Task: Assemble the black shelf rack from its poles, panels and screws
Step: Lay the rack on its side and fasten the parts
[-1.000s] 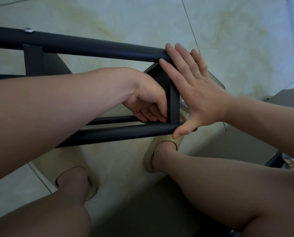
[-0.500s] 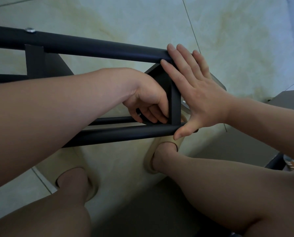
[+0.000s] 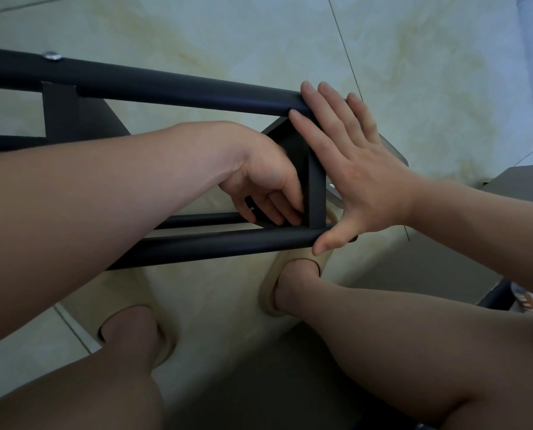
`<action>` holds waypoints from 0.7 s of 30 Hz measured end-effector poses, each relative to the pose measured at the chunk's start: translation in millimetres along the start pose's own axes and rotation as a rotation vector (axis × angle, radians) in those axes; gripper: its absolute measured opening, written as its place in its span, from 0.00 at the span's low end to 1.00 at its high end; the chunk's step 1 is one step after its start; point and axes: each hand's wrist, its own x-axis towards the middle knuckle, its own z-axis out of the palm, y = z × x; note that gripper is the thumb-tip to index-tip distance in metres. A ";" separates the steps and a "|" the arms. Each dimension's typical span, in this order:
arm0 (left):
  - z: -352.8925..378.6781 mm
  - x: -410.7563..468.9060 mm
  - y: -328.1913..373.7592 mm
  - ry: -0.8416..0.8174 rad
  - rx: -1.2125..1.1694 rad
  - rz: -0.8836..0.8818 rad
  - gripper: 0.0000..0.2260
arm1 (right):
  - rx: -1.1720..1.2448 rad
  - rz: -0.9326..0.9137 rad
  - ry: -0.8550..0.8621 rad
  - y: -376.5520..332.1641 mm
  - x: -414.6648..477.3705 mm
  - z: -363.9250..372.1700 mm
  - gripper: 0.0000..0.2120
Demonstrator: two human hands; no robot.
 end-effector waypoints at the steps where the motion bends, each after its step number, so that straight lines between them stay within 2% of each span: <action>1: 0.4 0.5 -0.5 0.005 0.000 0.005 0.05 | 0.000 0.000 0.000 0.0 0.0 0.3 0.68; 5: 0.6 1.9 -0.6 0.020 -0.009 0.017 0.04 | -0.003 -0.001 0.004 0.0 0.2 1.1 0.68; 12: -1.2 -0.5 1.0 -0.056 -0.003 -0.021 0.08 | -0.002 0.001 0.008 0.1 -0.1 0.9 0.67; 18: 0.8 2.3 -2.2 0.014 -0.002 0.020 0.05 | -0.002 0.002 0.003 -0.6 0.1 1.4 0.67; 21: 0.6 2.0 -1.3 0.012 0.008 0.029 0.06 | -0.001 0.004 0.005 -0.1 0.0 1.2 0.67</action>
